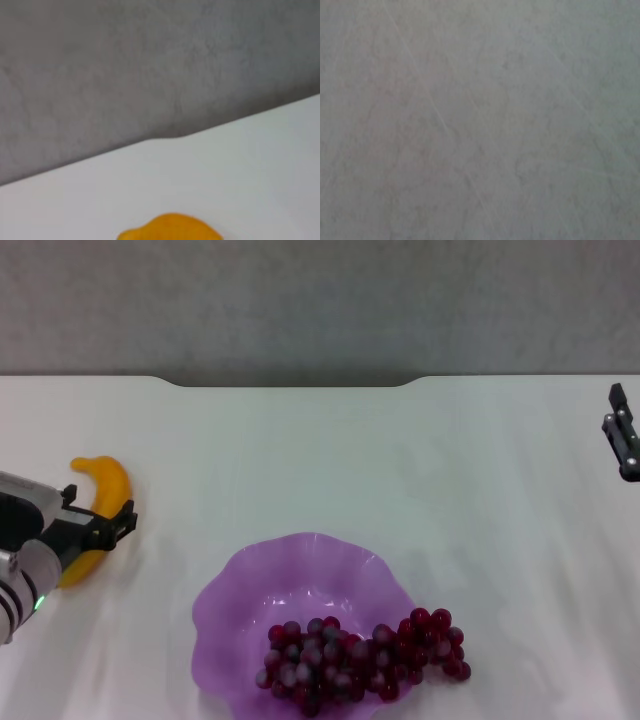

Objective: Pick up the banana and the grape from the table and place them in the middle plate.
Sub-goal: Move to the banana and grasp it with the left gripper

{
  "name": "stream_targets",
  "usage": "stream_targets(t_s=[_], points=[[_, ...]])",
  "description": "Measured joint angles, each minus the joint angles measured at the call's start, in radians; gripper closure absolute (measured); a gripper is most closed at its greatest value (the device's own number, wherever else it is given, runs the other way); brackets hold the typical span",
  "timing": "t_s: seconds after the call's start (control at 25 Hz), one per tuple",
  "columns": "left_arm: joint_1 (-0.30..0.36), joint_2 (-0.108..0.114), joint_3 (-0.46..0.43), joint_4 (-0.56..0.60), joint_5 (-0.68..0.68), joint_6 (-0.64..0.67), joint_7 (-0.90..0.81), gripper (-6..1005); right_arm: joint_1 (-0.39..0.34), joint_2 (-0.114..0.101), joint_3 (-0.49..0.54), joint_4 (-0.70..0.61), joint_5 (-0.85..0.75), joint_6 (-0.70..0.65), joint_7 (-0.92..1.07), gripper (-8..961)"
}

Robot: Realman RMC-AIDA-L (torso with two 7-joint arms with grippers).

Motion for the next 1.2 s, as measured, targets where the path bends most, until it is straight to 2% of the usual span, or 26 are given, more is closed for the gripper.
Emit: stream_targets(t_s=[0.56,1.2], points=[[-0.079,0.000,-0.006,0.107,0.001,-0.077,0.001,256,0.007,-0.002,0.000,0.019,-0.002,-0.021,0.000,253],[-0.090,-0.001,0.006,0.111,0.001,-0.084,0.006,282,0.012,-0.002,0.002,0.020,-0.002,-0.021,0.000,253]])
